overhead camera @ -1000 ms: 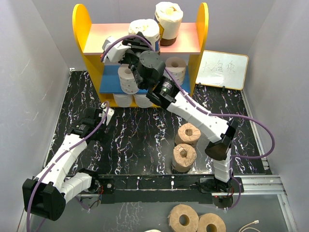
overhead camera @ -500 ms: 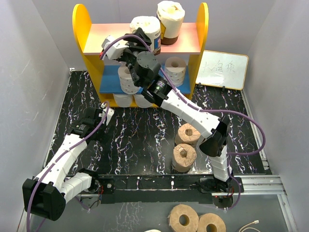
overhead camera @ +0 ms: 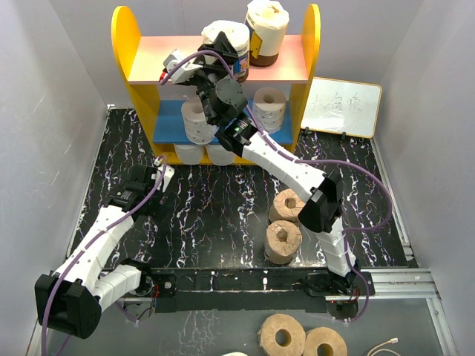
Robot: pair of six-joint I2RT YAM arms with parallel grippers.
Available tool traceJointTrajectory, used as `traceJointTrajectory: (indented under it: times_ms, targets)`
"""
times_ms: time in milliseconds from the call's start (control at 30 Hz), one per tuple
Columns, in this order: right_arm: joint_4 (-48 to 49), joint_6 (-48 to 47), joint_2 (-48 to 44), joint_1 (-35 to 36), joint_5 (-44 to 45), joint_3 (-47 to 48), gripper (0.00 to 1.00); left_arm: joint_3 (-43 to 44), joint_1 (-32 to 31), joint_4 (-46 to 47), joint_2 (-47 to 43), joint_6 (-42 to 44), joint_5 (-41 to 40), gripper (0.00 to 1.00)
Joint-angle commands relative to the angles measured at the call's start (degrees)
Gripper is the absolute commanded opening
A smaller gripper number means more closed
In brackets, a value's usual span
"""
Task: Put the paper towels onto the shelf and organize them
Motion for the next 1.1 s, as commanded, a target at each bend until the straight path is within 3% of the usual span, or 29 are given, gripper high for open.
traceJointTrajectory:
  times_ms: [0, 333, 567, 767, 967, 1067]
  targets:
    - [6.3, -0.1, 1.4, -0.9, -1.3, 0.3, 0.84, -0.5, 0.4, -0.3, -0.6, -0.4, -1.0, 0.99]
    - [9.8, 2.3, 3.4, -3.6, -6.1, 4.0, 0.9, -0.5, 0.6, -0.3, 0.1, -0.6, -1.5, 0.99]
    - [14.7, -1.1, 2.6, -5.6, -4.0, -0.3, 0.92, -0.5, 0.9, -0.3, 0.7, -0.6, -1.6, 0.99]
    - [16.6, 0.7, 1.6, -6.8, -4.9, -1.3, 0.98, -0.4, 1.0, -0.3, 1.3, -0.6, -1.5, 0.99]
    - [19.0, 5.1, -1.5, -4.7, -7.9, -4.2, 0.99, -0.5, 1.2, -0.2, 1.5, -0.7, -1.5, 0.99]
    - [17.6, 9.4, -1.7, -1.7, -10.0, -0.8, 0.99, -0.6, 1.3, -0.2, 1.6, -0.6, -1.5, 0.99]
